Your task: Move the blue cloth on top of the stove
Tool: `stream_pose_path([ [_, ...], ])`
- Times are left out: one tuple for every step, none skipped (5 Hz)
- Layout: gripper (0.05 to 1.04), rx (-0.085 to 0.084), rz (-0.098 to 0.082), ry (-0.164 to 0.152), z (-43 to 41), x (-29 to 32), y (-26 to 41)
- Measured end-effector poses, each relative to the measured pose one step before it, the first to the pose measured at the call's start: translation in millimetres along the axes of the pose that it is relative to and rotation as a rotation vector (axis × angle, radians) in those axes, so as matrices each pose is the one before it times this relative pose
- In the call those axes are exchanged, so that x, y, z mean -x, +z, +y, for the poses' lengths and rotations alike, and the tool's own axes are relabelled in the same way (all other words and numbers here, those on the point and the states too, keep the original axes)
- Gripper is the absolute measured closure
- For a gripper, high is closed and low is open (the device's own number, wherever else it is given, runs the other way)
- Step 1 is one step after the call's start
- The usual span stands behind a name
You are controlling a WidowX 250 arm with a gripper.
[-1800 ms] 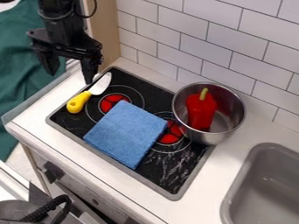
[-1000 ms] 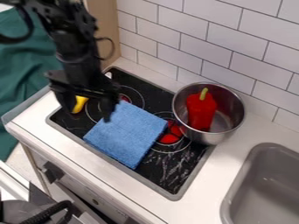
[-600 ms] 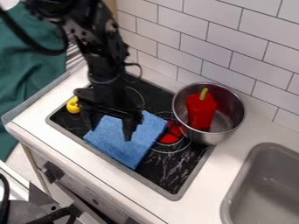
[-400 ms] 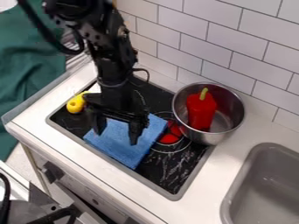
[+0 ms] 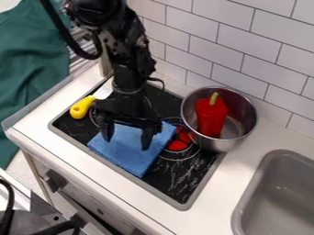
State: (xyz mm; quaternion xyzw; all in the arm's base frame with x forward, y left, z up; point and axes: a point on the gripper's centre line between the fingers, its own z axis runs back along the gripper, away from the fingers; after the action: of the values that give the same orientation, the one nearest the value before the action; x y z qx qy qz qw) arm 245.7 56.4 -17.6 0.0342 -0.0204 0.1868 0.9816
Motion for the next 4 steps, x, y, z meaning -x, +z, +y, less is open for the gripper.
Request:
stream_pose_path([
  [0.073,-0.0294,-0.0233,0.0552,2.41,-3.78,0.31],
  [0.073,-0.0032,0.1015,-0.0317,-3.15,-1.19,-5.46],
  [0.073,0.0186,0.0753,-0.0322,-0.16,-0.79,-5.87],
  [0.073,0.0244,0.0304,-0.028,0.19,-1.08,-3.68],
])
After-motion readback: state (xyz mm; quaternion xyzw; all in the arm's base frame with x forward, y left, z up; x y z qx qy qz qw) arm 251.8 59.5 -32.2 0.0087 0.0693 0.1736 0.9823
